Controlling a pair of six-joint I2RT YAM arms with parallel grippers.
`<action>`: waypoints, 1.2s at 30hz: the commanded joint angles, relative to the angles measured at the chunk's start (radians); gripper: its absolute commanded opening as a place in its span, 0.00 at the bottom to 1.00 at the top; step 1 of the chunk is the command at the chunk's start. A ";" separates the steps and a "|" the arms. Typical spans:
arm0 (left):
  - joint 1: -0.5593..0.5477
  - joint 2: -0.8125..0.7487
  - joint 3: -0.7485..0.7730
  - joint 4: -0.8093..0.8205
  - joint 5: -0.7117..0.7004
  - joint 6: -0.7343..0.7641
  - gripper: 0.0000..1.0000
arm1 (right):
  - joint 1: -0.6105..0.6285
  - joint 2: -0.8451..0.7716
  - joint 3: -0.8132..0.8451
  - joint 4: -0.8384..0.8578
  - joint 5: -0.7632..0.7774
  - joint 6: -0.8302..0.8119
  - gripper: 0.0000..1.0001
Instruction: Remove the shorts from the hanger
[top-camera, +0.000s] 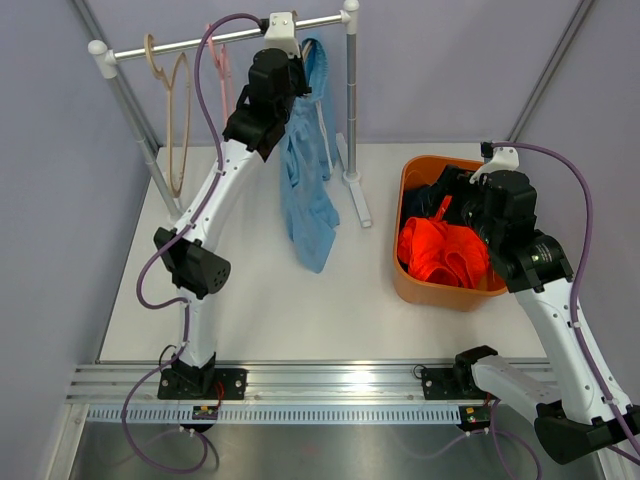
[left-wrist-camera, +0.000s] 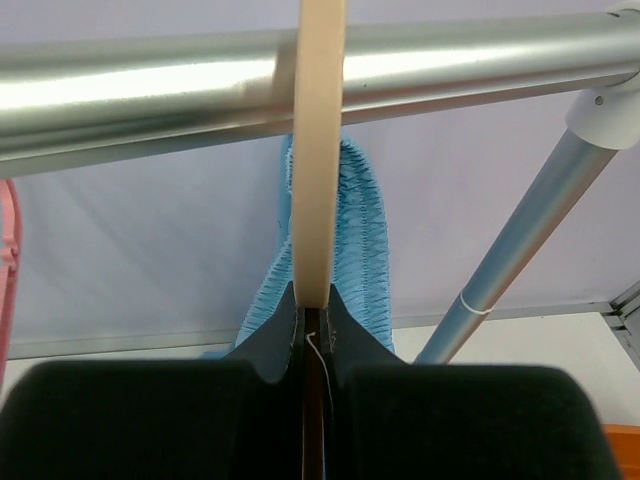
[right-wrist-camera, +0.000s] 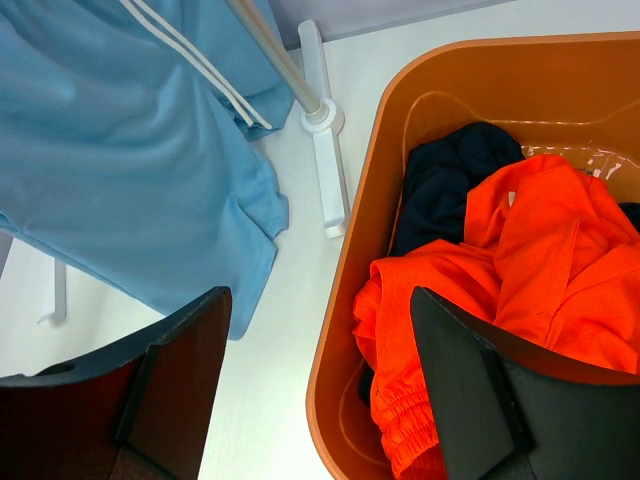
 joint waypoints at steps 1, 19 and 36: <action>0.006 -0.071 0.036 0.015 0.011 0.033 0.00 | -0.003 -0.004 -0.002 0.033 -0.006 -0.003 0.80; 0.006 -0.178 -0.001 0.071 0.048 0.129 0.00 | -0.002 -0.005 -0.013 0.047 -0.004 -0.001 0.81; 0.005 -0.324 -0.070 -0.207 0.179 0.122 0.00 | -0.003 -0.015 0.002 0.064 -0.047 0.013 0.80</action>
